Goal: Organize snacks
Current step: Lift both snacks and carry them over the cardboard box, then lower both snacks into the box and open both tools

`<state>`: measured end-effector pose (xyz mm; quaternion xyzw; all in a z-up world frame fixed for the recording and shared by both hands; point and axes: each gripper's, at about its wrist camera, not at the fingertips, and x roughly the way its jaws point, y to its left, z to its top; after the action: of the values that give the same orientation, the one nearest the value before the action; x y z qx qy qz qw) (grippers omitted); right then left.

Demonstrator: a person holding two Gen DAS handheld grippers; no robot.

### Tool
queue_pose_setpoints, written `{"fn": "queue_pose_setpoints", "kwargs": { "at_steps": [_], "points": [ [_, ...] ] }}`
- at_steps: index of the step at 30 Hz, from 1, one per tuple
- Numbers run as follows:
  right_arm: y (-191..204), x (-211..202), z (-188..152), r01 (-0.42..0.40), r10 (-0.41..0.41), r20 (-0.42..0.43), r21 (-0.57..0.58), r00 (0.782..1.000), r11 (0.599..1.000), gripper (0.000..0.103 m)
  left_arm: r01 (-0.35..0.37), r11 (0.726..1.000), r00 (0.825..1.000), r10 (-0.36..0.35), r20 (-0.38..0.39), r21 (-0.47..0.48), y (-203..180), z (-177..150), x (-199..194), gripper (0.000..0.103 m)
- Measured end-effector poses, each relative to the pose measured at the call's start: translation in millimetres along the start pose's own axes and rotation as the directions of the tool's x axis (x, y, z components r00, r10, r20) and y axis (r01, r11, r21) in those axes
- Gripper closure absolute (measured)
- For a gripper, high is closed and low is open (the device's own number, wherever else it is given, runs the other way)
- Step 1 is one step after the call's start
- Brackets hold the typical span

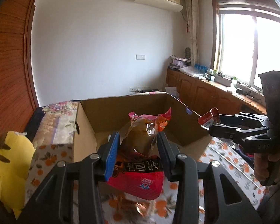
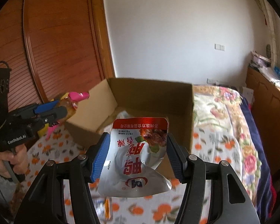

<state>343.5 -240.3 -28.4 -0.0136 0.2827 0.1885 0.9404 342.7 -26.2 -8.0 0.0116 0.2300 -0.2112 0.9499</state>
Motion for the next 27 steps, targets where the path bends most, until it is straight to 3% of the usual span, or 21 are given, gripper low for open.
{"fn": "queue_pose_setpoints", "kwargs": {
  "at_steps": [10, 27],
  "points": [
    [-8, 61, 24, -0.032, 0.032, 0.001, -0.013, 0.999, 0.999, 0.042, -0.016, 0.999, 1.0, 0.016, 0.007, -0.041, 36, 11, 42, 0.063],
    [-13, 113, 12, -0.03, 0.029, -0.061, -0.018, 0.998, 0.999, 0.042, -0.02, 0.999, 0.999, 0.019, -0.046, -0.029, 34, -7, 77, 0.063]
  ]
}}
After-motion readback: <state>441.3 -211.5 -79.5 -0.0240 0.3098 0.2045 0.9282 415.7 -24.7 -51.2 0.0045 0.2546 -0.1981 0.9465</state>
